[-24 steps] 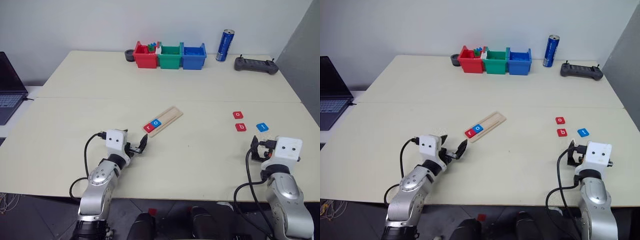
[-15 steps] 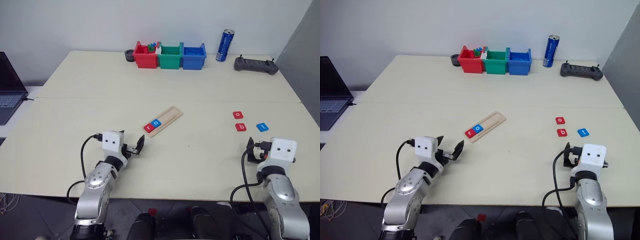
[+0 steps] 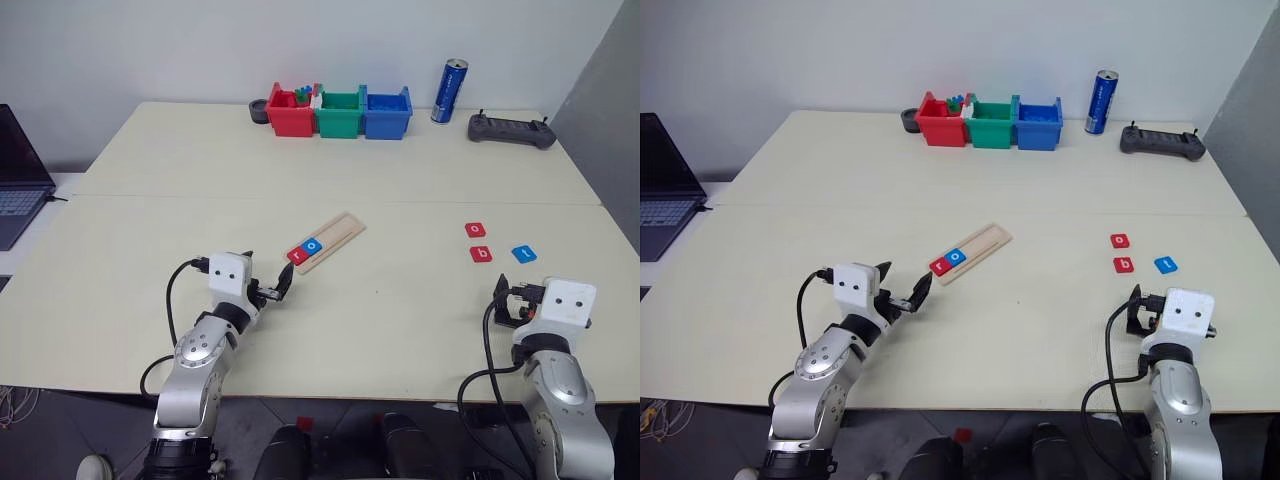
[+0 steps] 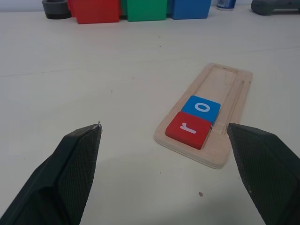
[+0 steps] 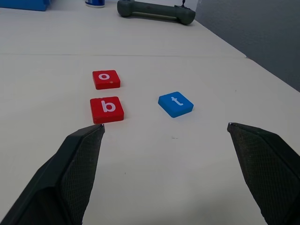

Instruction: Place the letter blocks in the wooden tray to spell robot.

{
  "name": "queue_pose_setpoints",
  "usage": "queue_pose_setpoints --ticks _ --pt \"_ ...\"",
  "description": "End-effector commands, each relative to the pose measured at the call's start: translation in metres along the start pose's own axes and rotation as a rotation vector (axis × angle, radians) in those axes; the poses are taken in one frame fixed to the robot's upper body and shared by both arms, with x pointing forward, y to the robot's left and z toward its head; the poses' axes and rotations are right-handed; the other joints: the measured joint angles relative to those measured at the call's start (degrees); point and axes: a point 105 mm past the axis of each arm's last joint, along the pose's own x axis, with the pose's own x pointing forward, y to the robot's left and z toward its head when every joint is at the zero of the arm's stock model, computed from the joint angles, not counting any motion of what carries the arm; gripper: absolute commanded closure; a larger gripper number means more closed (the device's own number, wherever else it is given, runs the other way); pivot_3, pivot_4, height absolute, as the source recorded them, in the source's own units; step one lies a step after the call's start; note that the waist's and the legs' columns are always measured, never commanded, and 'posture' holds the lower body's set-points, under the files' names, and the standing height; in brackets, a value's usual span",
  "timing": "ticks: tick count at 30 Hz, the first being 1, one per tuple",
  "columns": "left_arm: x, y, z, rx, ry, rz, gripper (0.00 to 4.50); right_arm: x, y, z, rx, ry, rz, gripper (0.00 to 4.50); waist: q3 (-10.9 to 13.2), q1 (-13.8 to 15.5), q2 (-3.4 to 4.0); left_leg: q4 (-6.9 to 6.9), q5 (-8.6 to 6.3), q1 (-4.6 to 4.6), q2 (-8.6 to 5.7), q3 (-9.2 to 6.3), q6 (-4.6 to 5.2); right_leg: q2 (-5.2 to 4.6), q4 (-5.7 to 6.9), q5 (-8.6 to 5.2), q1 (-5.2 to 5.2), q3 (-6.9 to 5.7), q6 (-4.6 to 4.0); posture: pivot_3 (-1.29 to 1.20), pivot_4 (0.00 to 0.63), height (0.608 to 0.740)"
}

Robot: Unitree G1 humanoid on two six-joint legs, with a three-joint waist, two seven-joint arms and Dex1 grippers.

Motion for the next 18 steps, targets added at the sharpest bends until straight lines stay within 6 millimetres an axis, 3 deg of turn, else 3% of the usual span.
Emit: queue_pose_setpoints --ticks 1,7,13,18 --pt "0.003 0.003 0.013 0.034 -0.043 -0.016 0.00 0.000 0.005 0.018 -0.033 -0.083 0.028 0.03 0.0 0.0 0.00 0.00 0.00 0.00 0.00 -0.01 0.00 0.00 0.00 0.00 0.00 -0.01 0.00 0.00 0.150 0.740" --pt "0.009 0.005 0.026 0.057 -0.061 -0.084 0.00 0.006 0.030 0.037 0.002 -0.131 0.220 0.03 0.0 -0.1 0.00 0.00 0.00 0.00 0.00 0.01 0.00 0.00 0.00 0.00 0.00 0.00 0.00 0.00 0.150 0.740" --pt "0.020 -0.004 0.023 0.139 -0.011 -0.322 0.00 0.005 0.074 0.048 -0.052 -0.106 0.708 0.03 0.0 -0.3 -0.01 -0.01 0.00 0.02 -0.01 -0.01 0.01 0.04 -0.01 0.00 0.02 -0.04 0.00 0.00 0.150 0.740" --pt "0.033 0.005 0.012 0.200 0.067 -0.442 0.00 -0.011 0.092 0.050 -0.054 -0.054 1.016 0.03 0.0 -0.3 -0.06 -0.01 -0.01 -0.01 -0.03 -0.04 0.02 0.04 -0.04 0.00 0.03 -0.07 -0.01 0.00 0.150 0.740"
